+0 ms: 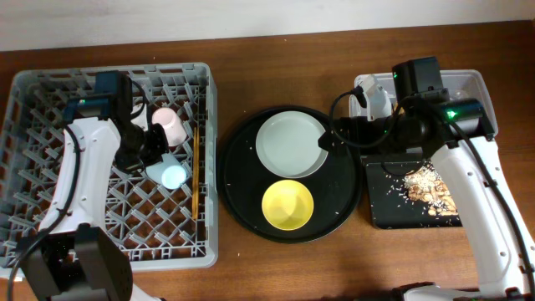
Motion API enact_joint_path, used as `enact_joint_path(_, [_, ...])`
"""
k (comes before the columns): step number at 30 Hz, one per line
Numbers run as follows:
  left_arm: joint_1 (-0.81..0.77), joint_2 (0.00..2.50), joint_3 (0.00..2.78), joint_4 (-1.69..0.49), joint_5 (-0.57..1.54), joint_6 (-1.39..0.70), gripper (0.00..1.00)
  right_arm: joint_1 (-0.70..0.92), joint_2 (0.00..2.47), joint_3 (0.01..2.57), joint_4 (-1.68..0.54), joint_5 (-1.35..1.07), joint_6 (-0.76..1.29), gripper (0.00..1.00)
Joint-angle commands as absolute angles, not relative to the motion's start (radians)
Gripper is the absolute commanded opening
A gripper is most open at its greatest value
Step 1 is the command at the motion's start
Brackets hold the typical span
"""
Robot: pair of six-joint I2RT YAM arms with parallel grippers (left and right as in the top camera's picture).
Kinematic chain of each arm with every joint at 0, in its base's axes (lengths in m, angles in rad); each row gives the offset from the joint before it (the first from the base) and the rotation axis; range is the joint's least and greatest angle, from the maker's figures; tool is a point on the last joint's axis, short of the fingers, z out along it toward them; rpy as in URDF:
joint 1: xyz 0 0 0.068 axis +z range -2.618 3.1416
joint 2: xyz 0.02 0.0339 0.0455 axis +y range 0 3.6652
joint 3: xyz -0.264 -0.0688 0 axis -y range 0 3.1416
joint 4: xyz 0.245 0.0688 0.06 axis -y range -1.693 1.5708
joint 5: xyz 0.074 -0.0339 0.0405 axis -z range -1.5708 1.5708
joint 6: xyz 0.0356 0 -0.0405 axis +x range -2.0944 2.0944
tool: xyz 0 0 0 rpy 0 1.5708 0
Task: Sort waste into correct bins and load items into the dishwasher rack
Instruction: 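Lower the blue cup upside down into the rack and open the left gripper, then move the left gripper right over the yellow bowl on the round tray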
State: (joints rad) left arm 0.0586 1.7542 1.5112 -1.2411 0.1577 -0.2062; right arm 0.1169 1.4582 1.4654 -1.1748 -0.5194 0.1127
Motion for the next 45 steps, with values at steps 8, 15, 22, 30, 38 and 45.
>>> enact_joint_path(8, [0.060,1.752,1.502,-1.361,0.212,-0.137,0.00,0.124,1.462,1.457,-1.174,-0.506,0.113,0.99])
enact_joint_path(15, [0.060,1.752,1.410,-1.261,0.219,-0.187,0.00,0.124,1.462,1.457,-1.174,-0.506,0.113,0.99])
enact_joint_path(22, [0.062,1.752,1.379,-1.223,0.200,-0.186,0.00,0.124,1.462,1.457,-1.174,-0.506,0.113,0.99])
enact_joint_path(30, [0.118,1.752,1.449,-1.203,0.201,-0.186,0.00,0.124,1.462,1.457,-1.174,-0.506,0.113,0.99])
enact_joint_path(38, [0.130,1.752,1.457,-1.138,0.111,-0.239,0.01,0.124,1.462,1.457,-1.174,-0.506,0.113,0.99])
enact_joint_path(45, [0.130,1.752,1.539,-1.129,0.107,-0.238,0.05,0.124,1.462,1.457,-1.174,-0.506,0.113,0.99])
